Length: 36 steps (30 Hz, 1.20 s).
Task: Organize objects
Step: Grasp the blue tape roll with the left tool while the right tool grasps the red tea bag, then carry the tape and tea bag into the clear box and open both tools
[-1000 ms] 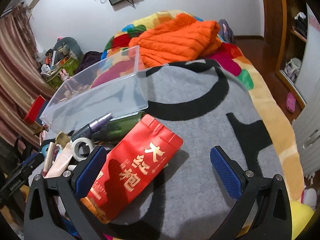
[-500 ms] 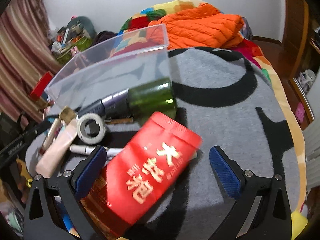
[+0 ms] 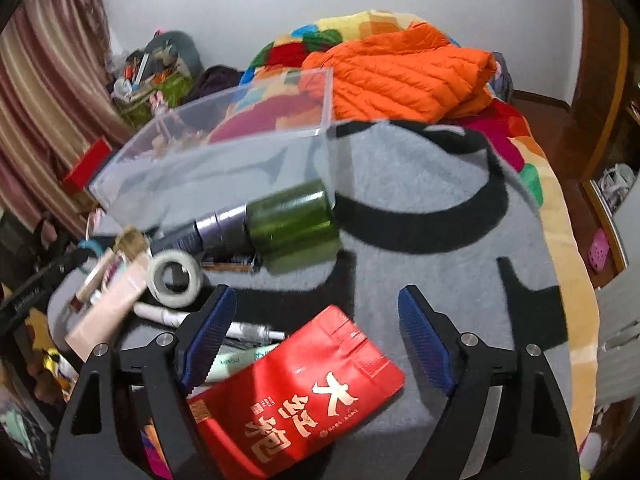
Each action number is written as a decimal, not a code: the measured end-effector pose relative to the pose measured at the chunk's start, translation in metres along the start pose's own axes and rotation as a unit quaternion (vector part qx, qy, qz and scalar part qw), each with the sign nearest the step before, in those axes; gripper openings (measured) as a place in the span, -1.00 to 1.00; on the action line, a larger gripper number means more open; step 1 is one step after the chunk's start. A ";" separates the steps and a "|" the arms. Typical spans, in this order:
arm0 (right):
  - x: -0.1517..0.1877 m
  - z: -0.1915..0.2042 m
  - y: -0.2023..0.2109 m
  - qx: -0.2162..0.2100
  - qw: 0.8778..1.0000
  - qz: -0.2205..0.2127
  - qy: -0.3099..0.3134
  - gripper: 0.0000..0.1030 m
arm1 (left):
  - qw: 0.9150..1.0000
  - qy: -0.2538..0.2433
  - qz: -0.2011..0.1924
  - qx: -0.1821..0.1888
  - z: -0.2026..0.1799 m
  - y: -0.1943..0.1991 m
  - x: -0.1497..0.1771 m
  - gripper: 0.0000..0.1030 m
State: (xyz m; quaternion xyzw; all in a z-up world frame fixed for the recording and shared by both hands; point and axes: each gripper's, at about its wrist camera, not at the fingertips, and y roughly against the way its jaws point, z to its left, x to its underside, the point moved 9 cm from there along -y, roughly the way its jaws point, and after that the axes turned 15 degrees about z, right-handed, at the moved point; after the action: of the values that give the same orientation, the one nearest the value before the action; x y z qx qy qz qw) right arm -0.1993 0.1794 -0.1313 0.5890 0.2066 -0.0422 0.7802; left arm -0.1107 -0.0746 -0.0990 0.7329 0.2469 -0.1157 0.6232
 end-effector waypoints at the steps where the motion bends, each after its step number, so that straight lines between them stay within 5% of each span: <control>1: 0.000 -0.001 0.005 0.001 1.000 -0.003 -0.004 0.63 | 1.000 0.001 -0.003 0.001 0.001 0.004 -0.001 -0.66; 7: 0.030 0.007 0.034 0.009 1.000 -0.009 -0.010 0.78 | 0.999 -0.014 -0.029 0.007 -0.005 0.032 0.003 -0.66; 12: 0.069 0.021 0.035 -0.030 0.999 0.024 -0.034 0.97 | 0.999 -0.038 -0.034 0.005 -0.018 0.043 0.019 -0.66; 18: 0.064 0.046 0.011 0.057 0.998 0.034 -0.008 0.98 | 0.998 -0.054 -0.024 0.022 -0.032 0.041 0.036 -0.66; 21: 0.061 0.044 -0.011 0.120 0.990 0.079 -0.005 0.98 | 0.997 -0.066 -0.025 0.033 -0.040 0.044 0.044 -0.66; 24: 0.062 0.038 -0.010 0.129 0.989 0.075 -0.013 0.95 | 0.996 -0.078 -0.031 0.034 -0.047 0.046 0.047 -0.66; 30: 0.075 0.017 0.002 0.084 0.993 0.065 -0.048 0.49 | 0.995 -0.086 -0.031 0.043 -0.053 0.044 0.045 -0.66; 34: 0.077 0.012 0.009 0.079 0.994 0.063 -0.043 0.00 | 0.995 -0.083 -0.031 0.045 -0.053 0.043 0.040 -0.66; 36: 0.076 0.009 0.013 0.072 0.995 0.059 -0.041 0.00 | 0.995 -0.082 -0.034 0.047 -0.053 0.044 0.035 -0.66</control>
State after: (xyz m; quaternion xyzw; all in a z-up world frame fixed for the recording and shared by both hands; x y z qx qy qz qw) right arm -0.1234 0.1887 -0.1458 0.6521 0.1356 -0.0354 0.7450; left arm -0.0656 -0.0198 -0.0678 0.7405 0.2140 -0.2085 0.6019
